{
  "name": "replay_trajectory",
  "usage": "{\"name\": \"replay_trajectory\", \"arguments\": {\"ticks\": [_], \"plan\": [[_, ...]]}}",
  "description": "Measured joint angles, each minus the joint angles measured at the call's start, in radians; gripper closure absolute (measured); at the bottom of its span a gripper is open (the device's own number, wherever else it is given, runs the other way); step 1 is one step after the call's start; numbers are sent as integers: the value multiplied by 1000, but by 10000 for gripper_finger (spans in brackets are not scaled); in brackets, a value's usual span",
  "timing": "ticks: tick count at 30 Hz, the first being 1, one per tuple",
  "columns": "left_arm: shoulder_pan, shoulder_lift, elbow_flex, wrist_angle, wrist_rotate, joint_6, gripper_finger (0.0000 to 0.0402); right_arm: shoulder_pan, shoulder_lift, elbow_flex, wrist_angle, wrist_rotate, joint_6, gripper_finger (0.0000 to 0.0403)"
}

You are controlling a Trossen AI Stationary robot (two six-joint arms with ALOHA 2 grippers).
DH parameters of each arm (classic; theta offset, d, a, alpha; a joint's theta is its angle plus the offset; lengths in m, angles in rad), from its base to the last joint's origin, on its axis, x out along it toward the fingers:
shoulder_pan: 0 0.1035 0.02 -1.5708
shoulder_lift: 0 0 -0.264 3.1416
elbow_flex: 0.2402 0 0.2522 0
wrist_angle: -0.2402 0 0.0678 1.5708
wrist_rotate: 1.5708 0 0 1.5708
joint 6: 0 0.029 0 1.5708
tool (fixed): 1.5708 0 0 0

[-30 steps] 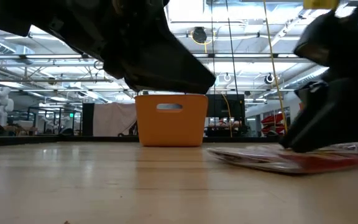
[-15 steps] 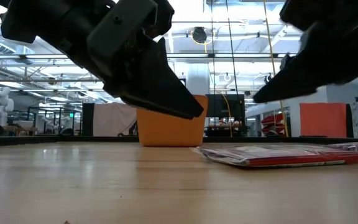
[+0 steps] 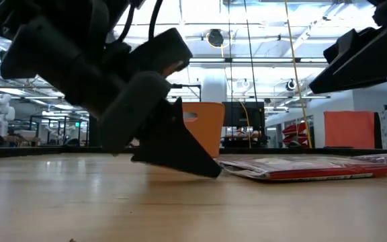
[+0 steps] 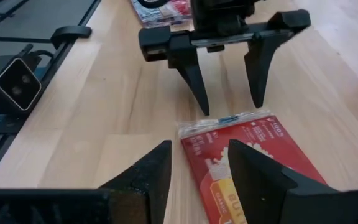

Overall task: Sort popcorn bags into baskets
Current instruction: Put the red popcorn bag into the orange bin

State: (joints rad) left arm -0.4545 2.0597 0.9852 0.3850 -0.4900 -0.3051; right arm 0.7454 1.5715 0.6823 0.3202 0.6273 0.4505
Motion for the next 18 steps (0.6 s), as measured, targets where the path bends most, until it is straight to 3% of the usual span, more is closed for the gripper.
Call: {"name": "replay_trajectory", "arguments": {"ticks": [11,18], "plan": [[51,12,1,28,98,67,179,2,0,0,0,4,-3,252],[83,-30,-1,-24,220,153,190,2,0,0,0,4,-3,252]]}}
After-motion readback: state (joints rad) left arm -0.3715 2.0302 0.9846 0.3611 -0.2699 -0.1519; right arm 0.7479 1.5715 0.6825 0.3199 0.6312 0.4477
